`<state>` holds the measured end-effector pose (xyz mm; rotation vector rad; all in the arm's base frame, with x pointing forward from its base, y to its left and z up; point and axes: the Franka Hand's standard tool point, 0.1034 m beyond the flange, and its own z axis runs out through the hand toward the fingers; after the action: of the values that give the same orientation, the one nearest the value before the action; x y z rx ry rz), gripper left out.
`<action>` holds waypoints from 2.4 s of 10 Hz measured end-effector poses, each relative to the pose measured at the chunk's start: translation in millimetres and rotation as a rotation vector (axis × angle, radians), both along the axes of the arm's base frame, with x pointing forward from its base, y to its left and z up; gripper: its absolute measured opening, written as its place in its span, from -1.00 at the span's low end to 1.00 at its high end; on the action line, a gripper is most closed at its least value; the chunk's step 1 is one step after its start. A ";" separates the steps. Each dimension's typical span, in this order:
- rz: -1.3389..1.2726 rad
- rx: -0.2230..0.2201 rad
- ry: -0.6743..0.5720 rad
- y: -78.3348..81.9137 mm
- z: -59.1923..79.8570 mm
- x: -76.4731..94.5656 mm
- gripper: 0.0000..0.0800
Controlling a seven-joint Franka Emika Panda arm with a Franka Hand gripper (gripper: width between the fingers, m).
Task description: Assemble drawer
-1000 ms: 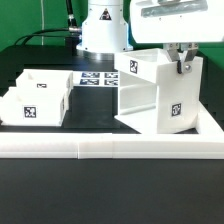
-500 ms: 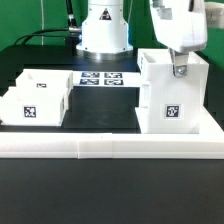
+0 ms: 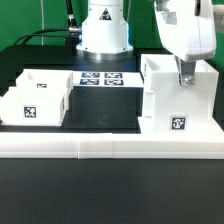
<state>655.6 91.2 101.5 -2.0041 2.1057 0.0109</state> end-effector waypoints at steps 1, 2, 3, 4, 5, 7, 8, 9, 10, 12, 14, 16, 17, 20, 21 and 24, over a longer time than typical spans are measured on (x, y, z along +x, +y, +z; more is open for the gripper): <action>0.005 -0.001 0.009 0.1 0.1 0.1 -0.89; 0.011 -0.002 0.010 0.5 0.4 0.1 -0.89; 0.014 -0.003 0.010 0.1 0.2 0.0 -0.89; 0.019 -0.003 0.009 0.8 0.0 -0.2 -0.46; 0.026 -0.004 0.008 1.3 0.0 -0.3 -0.46; 0.035 -0.005 0.006 2.2 0.2 -0.2 0.33; 0.039 -0.006 0.002 2.5 0.8 0.5 0.53; 0.046 -0.007 -0.001 2.9 1.1 0.9 0.53; 0.051 -0.008 -0.004 3.2 1.4 1.2 0.61; 0.195 -0.014 0.007 -0.4 8.6 -5.1 0.62; 0.374 0.012 0.061 -14.3 33.4 -20.6 0.62; 0.392 0.003 0.046 -14.9 31.6 -20.6 0.62; 0.395 0.003 0.046 -14.6 31.7 -20.5 0.62; 0.866 -0.017 0.092 -34.3 30.3 -45.9 0.62; 1.013 -0.041 0.097 -44.5 33.1 -50.8 0.62; 1.263 -0.081 0.051 -61.5 35.0 -56.0 0.62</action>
Offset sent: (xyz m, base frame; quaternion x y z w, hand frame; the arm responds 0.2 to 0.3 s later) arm 0.0000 0.0000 0.0000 0.0000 0.0000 0.0000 1.0000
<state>599.6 29.7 136.5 -2.9885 0.5446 0.1869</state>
